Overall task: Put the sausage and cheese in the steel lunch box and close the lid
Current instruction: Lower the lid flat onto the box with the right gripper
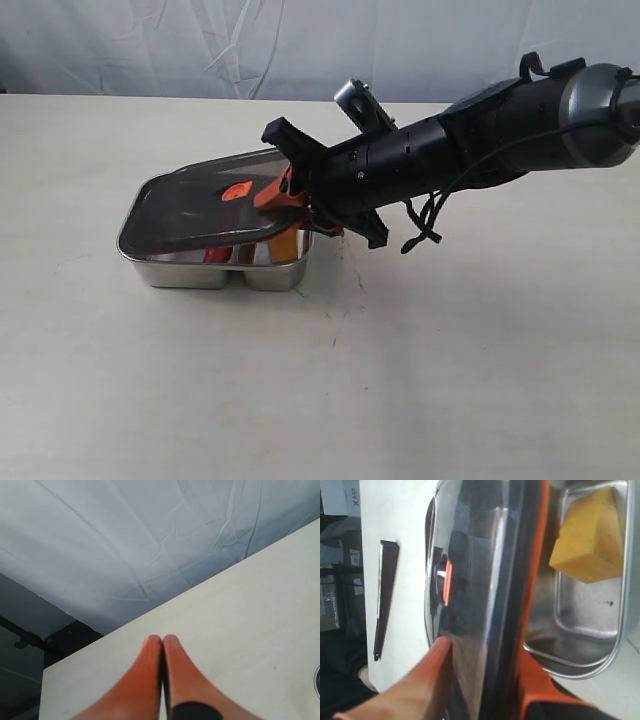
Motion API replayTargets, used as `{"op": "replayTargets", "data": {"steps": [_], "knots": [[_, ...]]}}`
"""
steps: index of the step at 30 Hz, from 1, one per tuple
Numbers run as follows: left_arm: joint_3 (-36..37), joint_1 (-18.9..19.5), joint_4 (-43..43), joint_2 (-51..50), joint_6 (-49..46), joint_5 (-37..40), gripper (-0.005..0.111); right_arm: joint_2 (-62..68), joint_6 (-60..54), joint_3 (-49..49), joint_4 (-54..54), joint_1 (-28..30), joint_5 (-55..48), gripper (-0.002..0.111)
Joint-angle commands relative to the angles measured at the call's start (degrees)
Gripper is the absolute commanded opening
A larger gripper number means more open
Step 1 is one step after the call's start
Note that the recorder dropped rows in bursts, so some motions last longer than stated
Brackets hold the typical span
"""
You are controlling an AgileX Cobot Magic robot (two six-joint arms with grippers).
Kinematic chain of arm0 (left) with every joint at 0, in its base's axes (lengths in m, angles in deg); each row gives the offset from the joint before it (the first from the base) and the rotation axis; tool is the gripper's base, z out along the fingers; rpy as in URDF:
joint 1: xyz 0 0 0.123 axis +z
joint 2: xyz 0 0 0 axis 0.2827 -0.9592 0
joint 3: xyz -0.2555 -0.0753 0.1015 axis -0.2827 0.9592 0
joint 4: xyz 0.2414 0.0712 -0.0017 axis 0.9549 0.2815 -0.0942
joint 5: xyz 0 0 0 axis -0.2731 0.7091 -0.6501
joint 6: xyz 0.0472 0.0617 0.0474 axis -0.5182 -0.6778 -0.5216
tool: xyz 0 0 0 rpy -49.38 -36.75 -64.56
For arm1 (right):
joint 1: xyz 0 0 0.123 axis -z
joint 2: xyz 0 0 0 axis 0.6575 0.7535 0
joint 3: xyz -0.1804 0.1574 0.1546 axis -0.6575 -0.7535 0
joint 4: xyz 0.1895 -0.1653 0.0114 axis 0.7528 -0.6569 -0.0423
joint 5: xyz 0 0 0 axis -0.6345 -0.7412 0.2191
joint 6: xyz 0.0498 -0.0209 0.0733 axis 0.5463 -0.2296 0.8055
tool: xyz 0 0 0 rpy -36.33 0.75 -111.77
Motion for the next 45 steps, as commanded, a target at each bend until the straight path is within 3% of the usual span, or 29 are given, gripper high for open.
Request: {"op": "replayTargets", "data": {"steps": [1, 16, 24, 45], "knots": [[-0.1, 0.1, -0.6, 0.5, 0.4, -0.7, 0.000, 0.1, 4.6, 0.1, -5.8, 0.0, -0.8, 0.033], [-0.1, 0.1, -0.6, 0.5, 0.4, -0.3, 0.000, 0.1, 9.3, 0.1, -16.8, 0.0, 1.3, 0.033], [-0.1, 0.1, -0.6, 0.5, 0.4, -0.2, 0.000, 0.1, 9.7, 0.1, -17.3, 0.0, 0.4, 0.056], [-0.1, 0.1, -0.6, 0.5, 0.4, 0.6, 0.000, 0.1, 14.2, 0.1, -27.4, 0.0, 0.9, 0.055]]}}
